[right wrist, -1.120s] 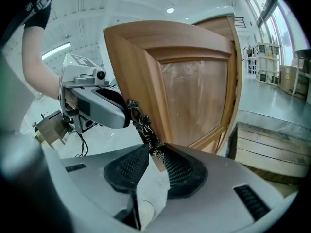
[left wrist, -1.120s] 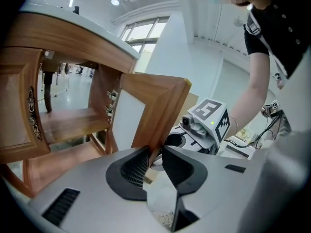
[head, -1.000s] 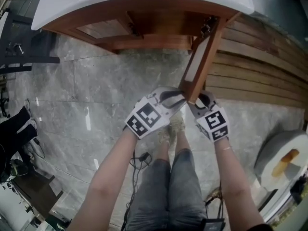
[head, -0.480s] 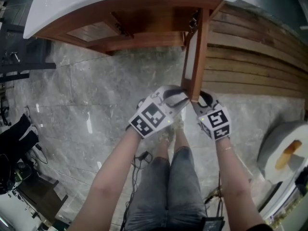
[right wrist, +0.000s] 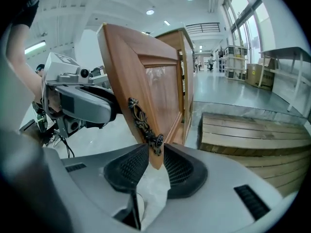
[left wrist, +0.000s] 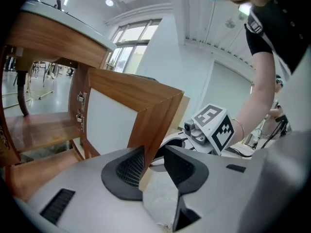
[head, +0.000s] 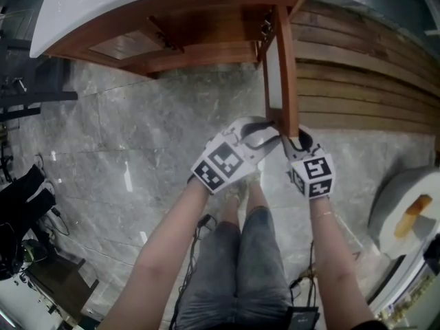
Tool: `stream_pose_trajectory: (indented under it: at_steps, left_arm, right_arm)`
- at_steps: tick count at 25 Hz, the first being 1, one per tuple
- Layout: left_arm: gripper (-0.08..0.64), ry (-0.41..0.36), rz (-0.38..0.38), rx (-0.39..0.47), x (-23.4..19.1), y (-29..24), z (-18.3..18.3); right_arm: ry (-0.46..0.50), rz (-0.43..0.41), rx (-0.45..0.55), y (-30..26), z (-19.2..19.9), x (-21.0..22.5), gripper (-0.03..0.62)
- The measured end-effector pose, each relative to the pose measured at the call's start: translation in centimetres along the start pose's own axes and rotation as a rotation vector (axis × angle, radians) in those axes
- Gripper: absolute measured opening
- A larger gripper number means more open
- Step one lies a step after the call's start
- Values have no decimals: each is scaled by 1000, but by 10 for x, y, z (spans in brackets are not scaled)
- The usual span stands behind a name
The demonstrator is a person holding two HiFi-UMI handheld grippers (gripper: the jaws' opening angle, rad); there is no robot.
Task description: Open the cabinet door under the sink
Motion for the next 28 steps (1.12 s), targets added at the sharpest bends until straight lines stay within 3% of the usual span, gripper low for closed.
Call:
stream_pose_trajectory:
  at_steps: [16, 28]
  left_arm:
    - [116, 15, 0, -14, 7, 11, -9]
    - [101, 26, -175, 45, 11, 77, -37]
  right_arm:
    - [16, 10, -36, 14, 1, -12, 95]
    - [73, -202, -15, 37, -38, -88, 94]
Point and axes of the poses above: the fingertips, and each gripper's own axes: y backward along the fingers, x to its right, z out of its underside, the point moved 9 cm from there along y, backward along the fingers, and after that the axes turned 14 degrees about -y, right-handed, at the moved point
